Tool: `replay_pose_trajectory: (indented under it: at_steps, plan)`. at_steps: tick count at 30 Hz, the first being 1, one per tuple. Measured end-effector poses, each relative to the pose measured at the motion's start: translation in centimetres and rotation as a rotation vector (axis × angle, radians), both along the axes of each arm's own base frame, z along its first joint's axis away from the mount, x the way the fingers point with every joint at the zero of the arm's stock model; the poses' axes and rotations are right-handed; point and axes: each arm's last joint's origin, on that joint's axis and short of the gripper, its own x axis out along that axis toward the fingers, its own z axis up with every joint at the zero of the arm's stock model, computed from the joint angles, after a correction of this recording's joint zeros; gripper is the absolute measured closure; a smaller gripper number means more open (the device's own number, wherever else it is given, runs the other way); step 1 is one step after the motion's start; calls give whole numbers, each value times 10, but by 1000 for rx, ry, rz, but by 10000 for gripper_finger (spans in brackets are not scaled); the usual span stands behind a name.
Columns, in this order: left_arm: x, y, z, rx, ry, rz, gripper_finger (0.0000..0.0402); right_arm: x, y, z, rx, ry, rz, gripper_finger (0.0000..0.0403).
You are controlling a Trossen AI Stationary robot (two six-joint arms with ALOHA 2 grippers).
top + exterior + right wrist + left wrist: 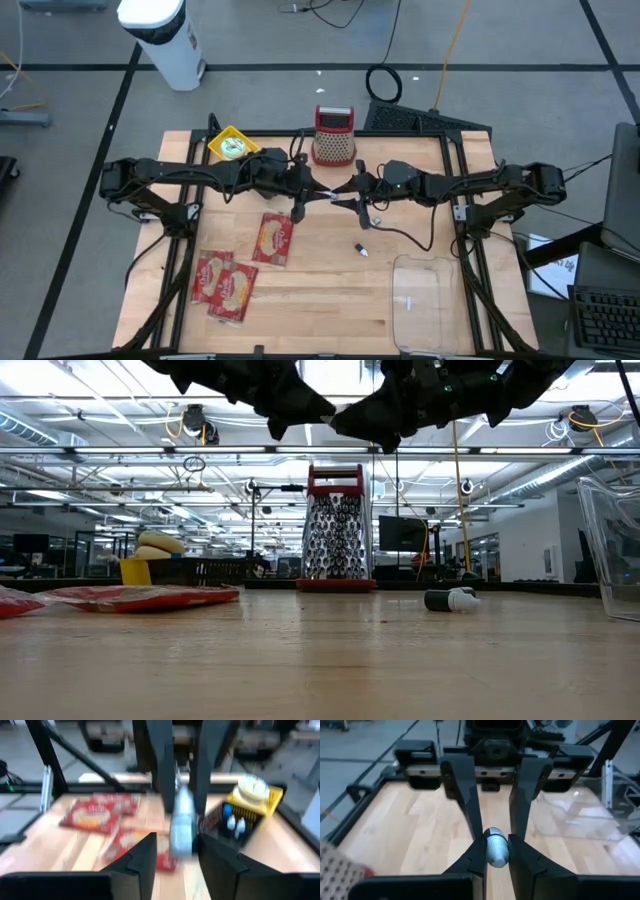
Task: Pick & Place Food Item
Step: Put the top green food coloring bottle into the black bin
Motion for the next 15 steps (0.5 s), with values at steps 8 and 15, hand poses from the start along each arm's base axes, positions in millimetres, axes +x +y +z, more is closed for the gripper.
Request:
replay_pose_trajectory:
  at_steps: [8,15]
  plan:
    - [-28,5,8,-3,136,190,356,-13,-4,-5,9,150,-12,238]
    - [-64,24,-6,-82,435,537,356,-16,-6,-7,9,185,-21,235]
